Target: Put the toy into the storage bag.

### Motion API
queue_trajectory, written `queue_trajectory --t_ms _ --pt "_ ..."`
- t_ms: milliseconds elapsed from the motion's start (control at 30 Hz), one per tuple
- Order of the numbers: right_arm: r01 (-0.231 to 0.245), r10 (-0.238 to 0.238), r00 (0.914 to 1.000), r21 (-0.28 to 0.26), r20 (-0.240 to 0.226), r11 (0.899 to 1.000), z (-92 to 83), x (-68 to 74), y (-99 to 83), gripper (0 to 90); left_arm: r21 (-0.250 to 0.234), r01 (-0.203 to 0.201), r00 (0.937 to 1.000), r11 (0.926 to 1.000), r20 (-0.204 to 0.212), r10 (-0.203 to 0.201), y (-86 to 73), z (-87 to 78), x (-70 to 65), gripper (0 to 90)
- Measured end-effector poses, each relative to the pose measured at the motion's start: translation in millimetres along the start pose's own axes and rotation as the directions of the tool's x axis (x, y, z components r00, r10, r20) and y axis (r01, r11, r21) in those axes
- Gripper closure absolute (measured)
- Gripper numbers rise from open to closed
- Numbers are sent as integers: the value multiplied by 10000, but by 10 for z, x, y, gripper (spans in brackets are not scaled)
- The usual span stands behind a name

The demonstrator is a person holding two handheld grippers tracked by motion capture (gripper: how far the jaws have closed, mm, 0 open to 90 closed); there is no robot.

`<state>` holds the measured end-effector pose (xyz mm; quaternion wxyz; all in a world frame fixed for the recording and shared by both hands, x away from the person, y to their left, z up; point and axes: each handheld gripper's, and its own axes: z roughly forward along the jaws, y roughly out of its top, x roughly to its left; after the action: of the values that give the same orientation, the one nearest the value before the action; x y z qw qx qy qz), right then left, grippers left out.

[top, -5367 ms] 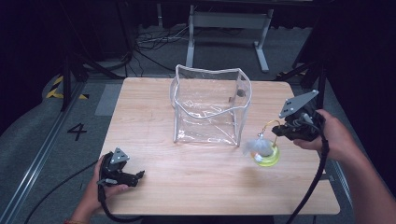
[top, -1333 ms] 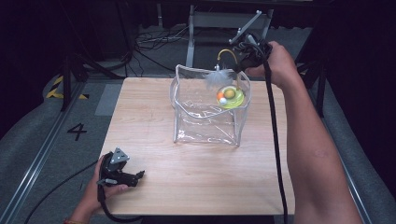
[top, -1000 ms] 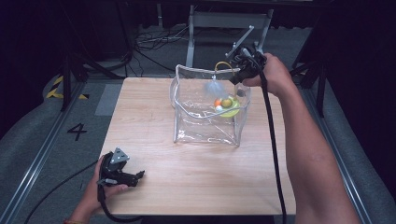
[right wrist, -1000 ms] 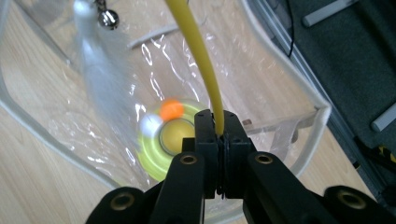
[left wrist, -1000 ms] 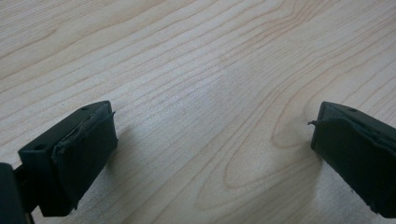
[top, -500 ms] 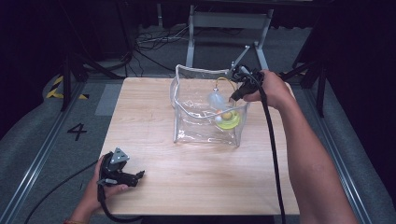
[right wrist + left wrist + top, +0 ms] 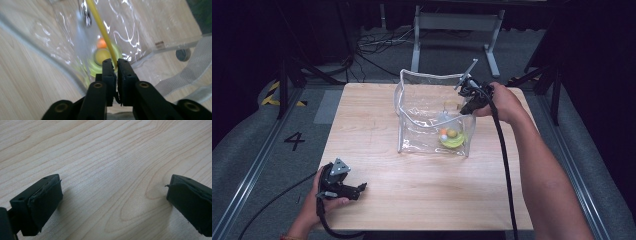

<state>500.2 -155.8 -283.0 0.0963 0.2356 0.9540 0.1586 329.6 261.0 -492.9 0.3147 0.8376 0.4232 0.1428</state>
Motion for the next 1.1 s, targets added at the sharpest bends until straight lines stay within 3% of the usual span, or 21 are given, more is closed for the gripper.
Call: queue_trajectory --t_ms 233,400,567,733,1100 --pt "-22 25 9999 -238 142 9997 -69 23 -38 825 -20 15 10000 10000 0 -15 0 2 -1 5" --pt "30 -16 9999 -1144 117 9934 -201 50 -125 813 -49 18 10000 10000 -11 -18 0 4 -1 5" --pt "-42 103 9992 -1516 395 9884 -299 55 -221 787 -61 6 10000 10000 -17 -6 1 4 0 5" --pt "-90 245 9978 -2386 624 9711 -479 77 -398 767 -47 28 10000 10000 -9 -29 0 4 -2 5" --pt "-165 538 9920 -3047 1144 9523 -677 112 -794 645 -54 3 10000 10000 -40 -4 3 5 -1 5"
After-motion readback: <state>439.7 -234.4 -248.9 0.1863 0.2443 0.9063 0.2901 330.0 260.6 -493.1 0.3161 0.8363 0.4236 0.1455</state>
